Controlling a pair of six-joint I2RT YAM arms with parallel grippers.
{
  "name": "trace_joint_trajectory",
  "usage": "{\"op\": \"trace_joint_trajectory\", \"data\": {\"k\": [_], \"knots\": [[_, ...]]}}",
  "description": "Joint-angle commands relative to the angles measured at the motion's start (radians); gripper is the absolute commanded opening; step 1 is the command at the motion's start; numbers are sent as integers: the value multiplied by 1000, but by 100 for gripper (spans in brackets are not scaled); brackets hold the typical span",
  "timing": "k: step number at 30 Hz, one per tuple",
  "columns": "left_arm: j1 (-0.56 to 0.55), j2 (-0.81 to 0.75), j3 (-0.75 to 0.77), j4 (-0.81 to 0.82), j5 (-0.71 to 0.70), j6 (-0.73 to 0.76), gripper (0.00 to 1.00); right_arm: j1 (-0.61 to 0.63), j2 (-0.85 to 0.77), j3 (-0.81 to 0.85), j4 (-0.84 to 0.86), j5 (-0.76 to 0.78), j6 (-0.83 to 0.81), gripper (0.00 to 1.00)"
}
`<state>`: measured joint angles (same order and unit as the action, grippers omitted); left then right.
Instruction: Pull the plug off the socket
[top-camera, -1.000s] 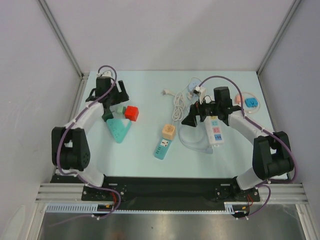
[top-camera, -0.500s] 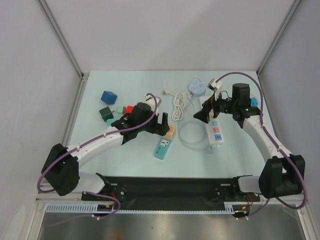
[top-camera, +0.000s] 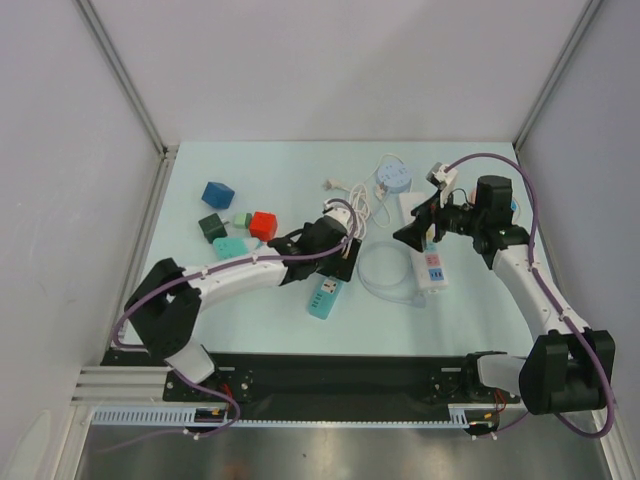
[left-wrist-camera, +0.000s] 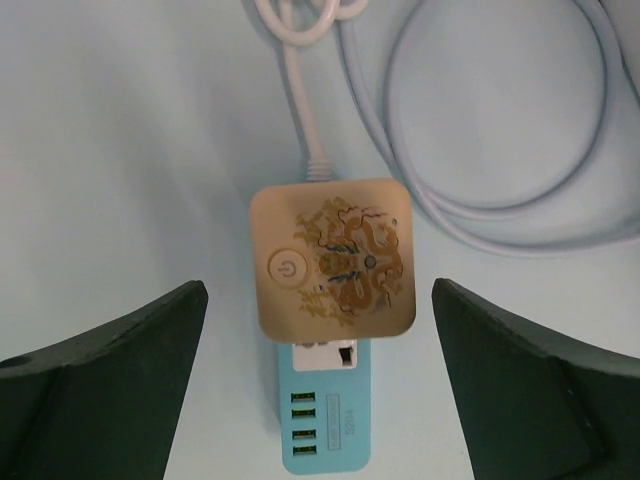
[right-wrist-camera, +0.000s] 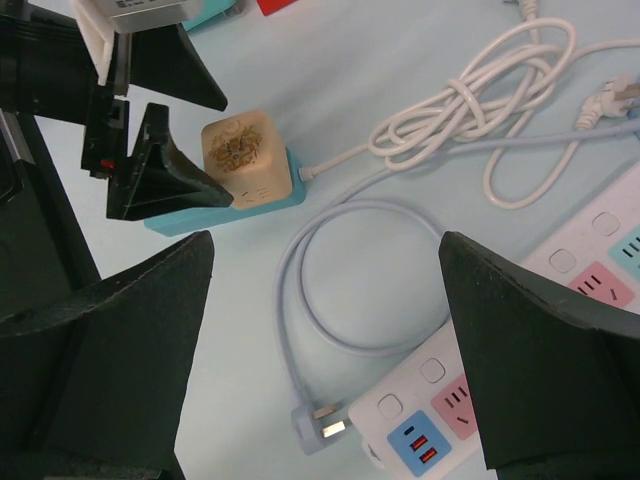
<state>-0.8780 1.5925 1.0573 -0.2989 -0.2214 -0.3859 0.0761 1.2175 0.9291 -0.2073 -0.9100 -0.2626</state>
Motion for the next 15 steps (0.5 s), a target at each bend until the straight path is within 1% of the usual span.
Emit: {"op": "trace_joint_trajectory", "data": {"k": [1, 5, 6, 8, 11, 13, 14, 15], "knots": [[-12, 33, 76, -25, -79, -25, 100, -1, 1, -3, 39, -29, 3, 100], [-12, 73, 98, -20, -81, -27, 97, -1, 7, -4, 36, -26, -3, 100], [-13, 80, 102, -20, -79, -27, 92, -1, 8, -6, 36, -27, -4, 100], [-13, 103, 118, -20, -64, -25, 86, -1, 14, -4, 34, -29, -4, 100], [-19, 118, 122, -22, -45, -25, 75, -1, 20, -4, 34, -32, -6, 100], [-26, 123, 121, -20, -41, -25, 51, 1, 23, -4, 31, -33, -6, 100], [-29, 121, 121, -20, -47, -25, 42, 1, 28, -3, 31, -36, -6, 100], [-30, 118, 119, -16, -49, -27, 25, 2, 31, -3, 28, -36, -6, 100]]}}
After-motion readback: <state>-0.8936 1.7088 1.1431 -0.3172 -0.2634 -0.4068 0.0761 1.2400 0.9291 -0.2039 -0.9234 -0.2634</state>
